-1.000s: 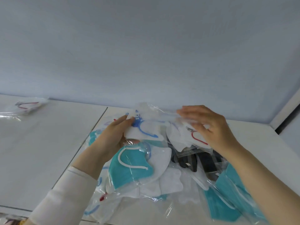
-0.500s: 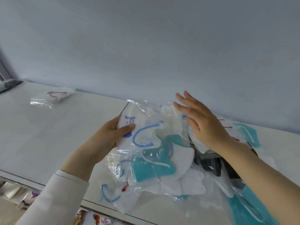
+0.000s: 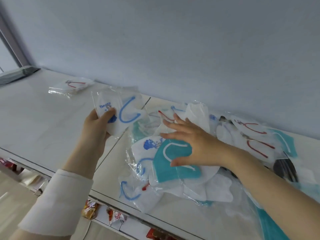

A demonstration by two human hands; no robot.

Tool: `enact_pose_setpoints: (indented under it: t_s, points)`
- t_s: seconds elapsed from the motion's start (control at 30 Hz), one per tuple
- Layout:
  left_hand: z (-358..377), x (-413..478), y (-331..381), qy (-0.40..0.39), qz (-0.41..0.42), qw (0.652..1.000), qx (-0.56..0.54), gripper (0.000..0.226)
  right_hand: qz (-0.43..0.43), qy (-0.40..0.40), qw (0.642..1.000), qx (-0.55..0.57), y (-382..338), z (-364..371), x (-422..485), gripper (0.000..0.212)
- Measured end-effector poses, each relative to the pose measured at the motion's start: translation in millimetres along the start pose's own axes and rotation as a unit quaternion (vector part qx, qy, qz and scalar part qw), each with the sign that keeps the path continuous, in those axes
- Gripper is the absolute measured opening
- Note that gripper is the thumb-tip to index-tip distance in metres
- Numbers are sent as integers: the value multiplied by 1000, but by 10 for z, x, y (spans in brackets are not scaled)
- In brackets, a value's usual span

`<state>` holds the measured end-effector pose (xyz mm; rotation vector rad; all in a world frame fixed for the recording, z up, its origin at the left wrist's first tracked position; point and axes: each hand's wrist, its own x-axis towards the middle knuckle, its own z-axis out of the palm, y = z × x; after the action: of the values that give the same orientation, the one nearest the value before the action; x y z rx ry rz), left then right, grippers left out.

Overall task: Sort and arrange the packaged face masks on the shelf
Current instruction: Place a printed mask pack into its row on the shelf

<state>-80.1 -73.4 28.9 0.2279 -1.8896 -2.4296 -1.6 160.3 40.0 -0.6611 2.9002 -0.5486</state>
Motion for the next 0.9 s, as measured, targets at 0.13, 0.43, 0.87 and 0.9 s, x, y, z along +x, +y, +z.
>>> enact_pose_setpoints:
  t_s: [0.13,0.43,0.87,0.9]
  points:
    - [-18,-57,-29,8,-2,1000,0,11,14,-63,989,-130,13,206,64,86]
    - [-107,-139,-116,-1,3,999,34,6,207,4,964,-166,394,-16,-111,72]
    - [-233,-64,-23,11,7,998,55,6,-68,83,992,-71,-58,343,50,46]
    - [-273,-47,-8,19,8,999,48,5,-75,108,989,-64,-32,321,25,40]
